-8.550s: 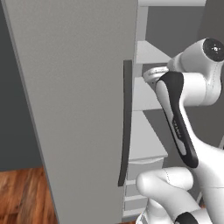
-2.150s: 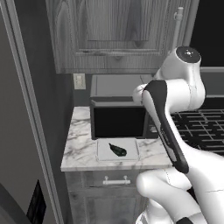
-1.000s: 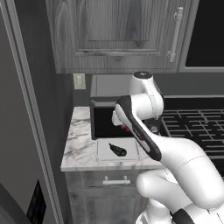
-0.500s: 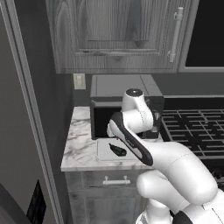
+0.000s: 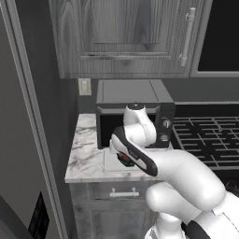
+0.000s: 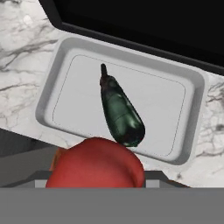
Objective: Take the eggplant and bell pepper out of the freezer and place them in the tupperware container on the counter. Then put the tupperware containing the vegetables back in the freezer.
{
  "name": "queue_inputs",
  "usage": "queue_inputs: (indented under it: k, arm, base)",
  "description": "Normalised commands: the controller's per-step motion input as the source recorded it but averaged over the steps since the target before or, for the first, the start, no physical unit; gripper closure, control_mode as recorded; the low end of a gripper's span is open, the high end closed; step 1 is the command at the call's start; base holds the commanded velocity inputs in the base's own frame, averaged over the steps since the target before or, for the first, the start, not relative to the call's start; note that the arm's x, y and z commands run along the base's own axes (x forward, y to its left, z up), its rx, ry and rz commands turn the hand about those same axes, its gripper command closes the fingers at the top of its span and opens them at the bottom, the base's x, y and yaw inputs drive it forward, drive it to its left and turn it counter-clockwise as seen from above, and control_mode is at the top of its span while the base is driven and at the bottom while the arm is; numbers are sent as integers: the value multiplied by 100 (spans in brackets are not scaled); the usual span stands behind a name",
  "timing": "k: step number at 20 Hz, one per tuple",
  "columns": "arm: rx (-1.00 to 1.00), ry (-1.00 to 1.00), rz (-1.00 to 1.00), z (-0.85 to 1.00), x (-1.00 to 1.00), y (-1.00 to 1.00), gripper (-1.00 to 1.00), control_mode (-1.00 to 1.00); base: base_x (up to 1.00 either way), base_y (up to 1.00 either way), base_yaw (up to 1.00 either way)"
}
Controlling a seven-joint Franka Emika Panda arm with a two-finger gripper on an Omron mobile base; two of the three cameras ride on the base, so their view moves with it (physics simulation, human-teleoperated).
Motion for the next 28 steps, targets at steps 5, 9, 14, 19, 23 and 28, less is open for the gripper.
queue_inputs:
  k: [5,9,14,19,23,28]
  arm:
    - [0,0,-1,0,7,9,100,-100]
    - [0,0,0,-16,7,5,100,-100]
    - [0,0,0,-22,13,5,100,-100]
    - [0,0,0,-18,19,7,100,-100]
    - [0,0,0,-19,15,6,100,-100]
    - [0,0,0,-17,16,7,100,-100]
  base:
    - [0,0,0]
    - [0,0,0]
    - [0,0,0]
    - [0,0,0]
    - [0,0,0]
    - [0,0,0]
